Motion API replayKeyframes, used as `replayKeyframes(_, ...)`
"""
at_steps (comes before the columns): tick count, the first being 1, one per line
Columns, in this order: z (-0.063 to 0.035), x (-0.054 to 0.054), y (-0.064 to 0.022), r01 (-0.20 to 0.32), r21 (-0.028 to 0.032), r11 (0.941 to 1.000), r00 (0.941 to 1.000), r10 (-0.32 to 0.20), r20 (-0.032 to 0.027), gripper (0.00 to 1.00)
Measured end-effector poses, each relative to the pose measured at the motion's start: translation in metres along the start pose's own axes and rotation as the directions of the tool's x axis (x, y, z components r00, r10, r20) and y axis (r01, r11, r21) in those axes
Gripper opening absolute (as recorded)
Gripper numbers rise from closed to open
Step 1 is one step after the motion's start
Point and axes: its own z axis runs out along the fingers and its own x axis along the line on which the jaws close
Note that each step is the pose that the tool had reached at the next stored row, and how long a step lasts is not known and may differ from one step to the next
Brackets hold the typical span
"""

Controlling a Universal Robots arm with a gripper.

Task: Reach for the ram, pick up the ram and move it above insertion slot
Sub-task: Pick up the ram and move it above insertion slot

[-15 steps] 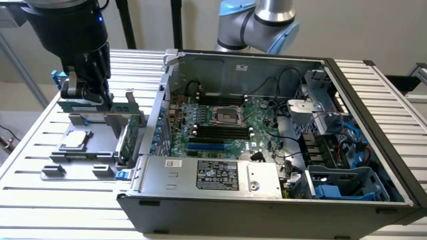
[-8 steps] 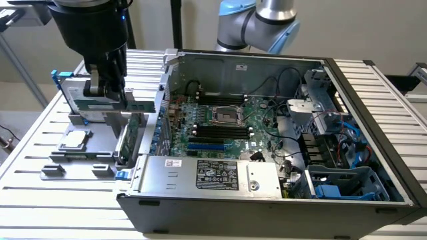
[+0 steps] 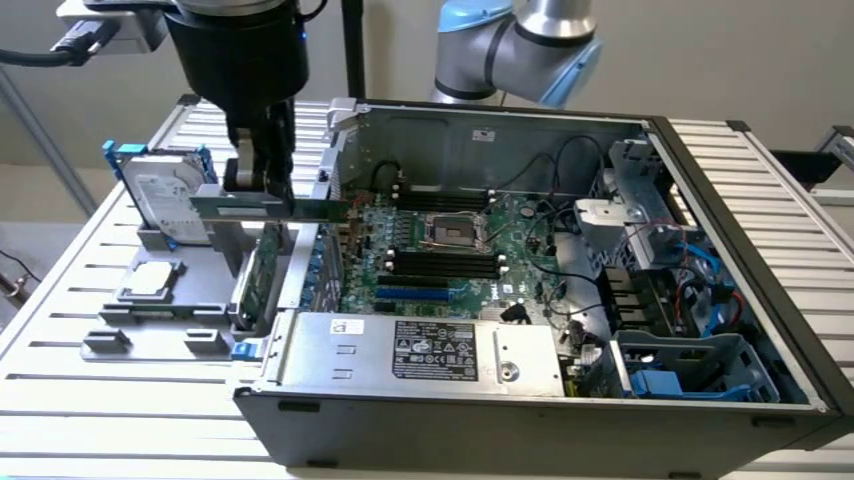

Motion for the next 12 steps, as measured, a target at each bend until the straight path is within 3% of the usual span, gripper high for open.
replayKeyframes(12, -0.0013, -0.004, -0.047, 0.0, 0.0003, 1.0, 1.0, 0.0, 0.0088, 0.14)
